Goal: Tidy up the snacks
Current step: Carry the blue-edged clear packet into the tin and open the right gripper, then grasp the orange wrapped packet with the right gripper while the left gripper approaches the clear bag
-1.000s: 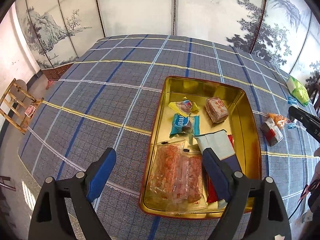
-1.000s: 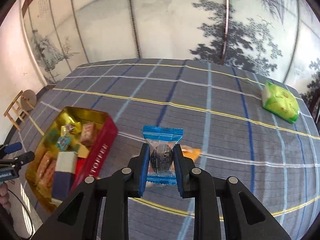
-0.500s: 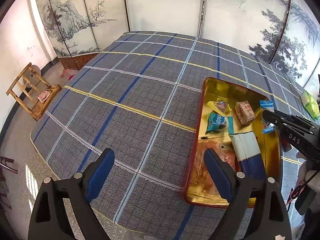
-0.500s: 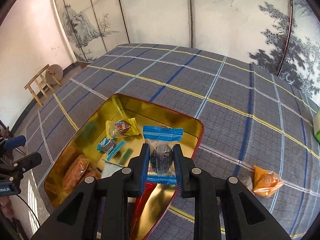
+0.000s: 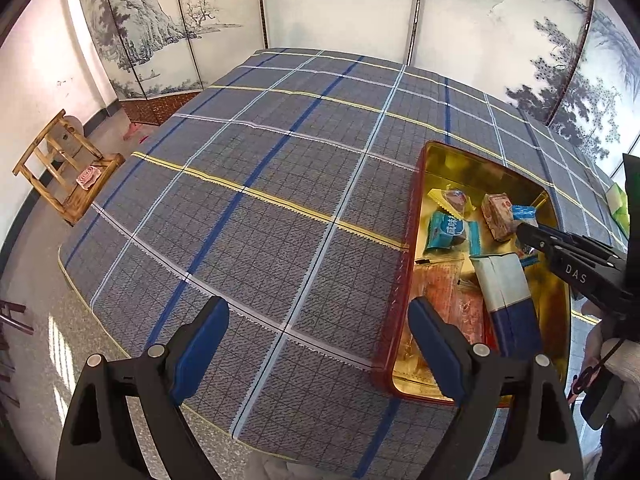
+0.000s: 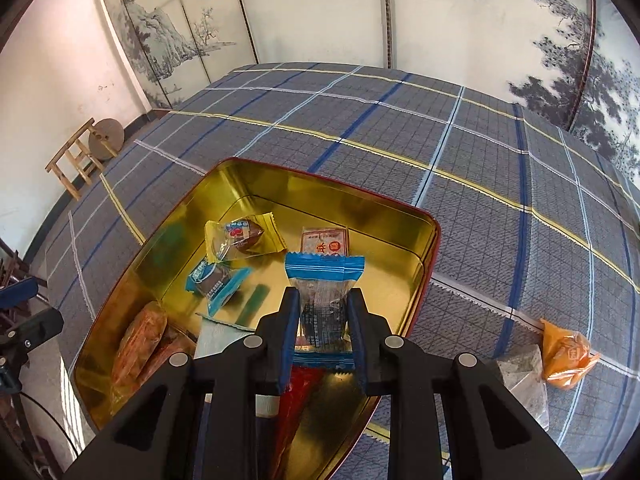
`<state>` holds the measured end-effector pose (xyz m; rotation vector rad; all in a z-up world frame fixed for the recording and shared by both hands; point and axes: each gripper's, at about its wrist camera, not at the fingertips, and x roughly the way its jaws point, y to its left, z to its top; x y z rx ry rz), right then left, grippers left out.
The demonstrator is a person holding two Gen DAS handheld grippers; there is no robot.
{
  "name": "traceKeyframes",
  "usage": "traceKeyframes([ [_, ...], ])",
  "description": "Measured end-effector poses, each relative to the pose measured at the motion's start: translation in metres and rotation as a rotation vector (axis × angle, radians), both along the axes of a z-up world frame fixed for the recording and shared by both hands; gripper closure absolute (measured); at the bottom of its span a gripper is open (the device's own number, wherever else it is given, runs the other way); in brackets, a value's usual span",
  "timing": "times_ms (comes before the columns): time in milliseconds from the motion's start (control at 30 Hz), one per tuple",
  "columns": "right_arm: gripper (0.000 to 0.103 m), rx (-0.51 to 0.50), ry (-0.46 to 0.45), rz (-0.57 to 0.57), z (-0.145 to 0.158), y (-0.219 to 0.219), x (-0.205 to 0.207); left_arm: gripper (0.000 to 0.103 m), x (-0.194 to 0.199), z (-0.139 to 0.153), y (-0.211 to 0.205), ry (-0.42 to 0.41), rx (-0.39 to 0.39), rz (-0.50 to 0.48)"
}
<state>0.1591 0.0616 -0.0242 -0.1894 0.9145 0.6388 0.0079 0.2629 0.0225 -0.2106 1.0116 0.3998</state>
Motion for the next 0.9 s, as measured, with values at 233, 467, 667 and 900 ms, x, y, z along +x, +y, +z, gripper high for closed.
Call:
traceKeyframes([
  [233, 0.06, 0.048, -0.002, -0.024, 0.016, -0.012, 0.002, 0.014, 0.001, -0.001, -0.004, 0.004, -0.009, -0.001],
  [467, 0.043, 0.054, -0.062, -0.13, 0.043, -0.062, 0.009, 0.014, 0.004, 0.001, -0.01, -0.005, -0.008, -0.014],
  [667, 0.039, -0.011, -0.046, -0.29, 0.037, -0.126, 0.033, 0.014, 0.009, 0.002, -0.021, -0.009, -0.008, -0.047],
  [900, 0.037, -0.021, 0.043, -0.377, 0.005, -0.166, 0.047, 0.014, 0.02, 0.004, -0.038, -0.007, 0.001, -0.087],
])
